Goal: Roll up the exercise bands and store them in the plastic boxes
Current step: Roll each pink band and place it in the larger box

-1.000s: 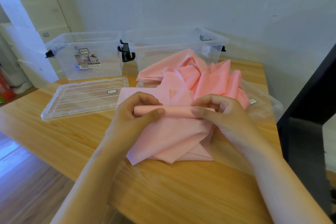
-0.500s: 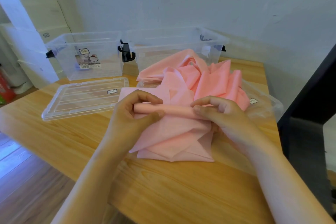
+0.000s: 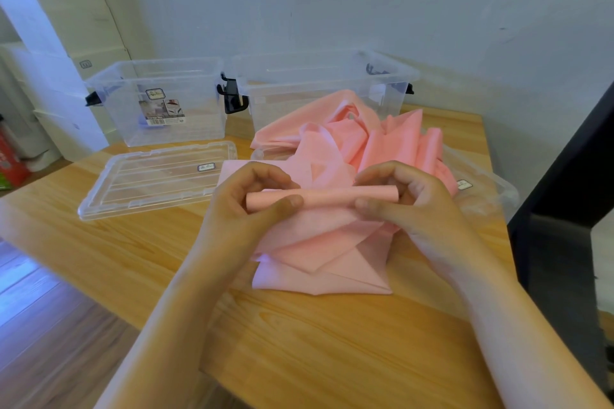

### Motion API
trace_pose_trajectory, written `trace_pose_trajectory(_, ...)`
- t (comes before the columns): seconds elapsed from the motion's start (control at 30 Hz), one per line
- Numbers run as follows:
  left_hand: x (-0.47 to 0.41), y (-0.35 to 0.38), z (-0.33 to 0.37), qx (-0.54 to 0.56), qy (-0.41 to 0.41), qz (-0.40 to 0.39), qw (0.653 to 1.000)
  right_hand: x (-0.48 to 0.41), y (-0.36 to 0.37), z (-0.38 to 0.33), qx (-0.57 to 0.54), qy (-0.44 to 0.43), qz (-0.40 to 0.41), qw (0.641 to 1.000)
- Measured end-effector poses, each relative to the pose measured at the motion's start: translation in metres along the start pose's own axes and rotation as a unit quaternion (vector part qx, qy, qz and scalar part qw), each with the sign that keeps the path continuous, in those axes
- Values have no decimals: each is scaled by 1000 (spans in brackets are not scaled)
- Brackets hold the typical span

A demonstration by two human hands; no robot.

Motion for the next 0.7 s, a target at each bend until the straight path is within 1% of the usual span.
trace_pose_trajectory(0.13,1,-5,7,4,28,26,999,0,1,0,18,-2,-2,1000)
trace_pose_trajectory(0.3,3,-6,8,-2,42,18,999,0,1,1,40,13,-4,999)
trace_pose_trajectory(0.37,2,-6,6,-8,37,20,999,0,1,0,51,4,-5,999)
trace_pose_trajectory(0.47,2,-2,-1,-15,-12,1,1000,0,0,-2,45,-17,5,999)
trace_pose_trajectory(0.53,3,0,-4,-23,-28,-9,999,0,0,-4,37,-32,5,999)
trace_pose_trajectory(0.63,1,2,-1,-4,-13,-18,1000,-1,-1,-6,24,-45,3,999)
trace_pose_trajectory(0.7,-1,0,1,3,5,-13,1000,0,0,-6,20,-36,-2,999)
Point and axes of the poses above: each hand's wrist, its own x-axis away from the middle knuckle, its own y-axis out of the palm, z = x × y, the point moved 5 cm from there along -x, towards the middle knuckle, and after that the axes turned 4 degrees about y, right-handed, at the moved point
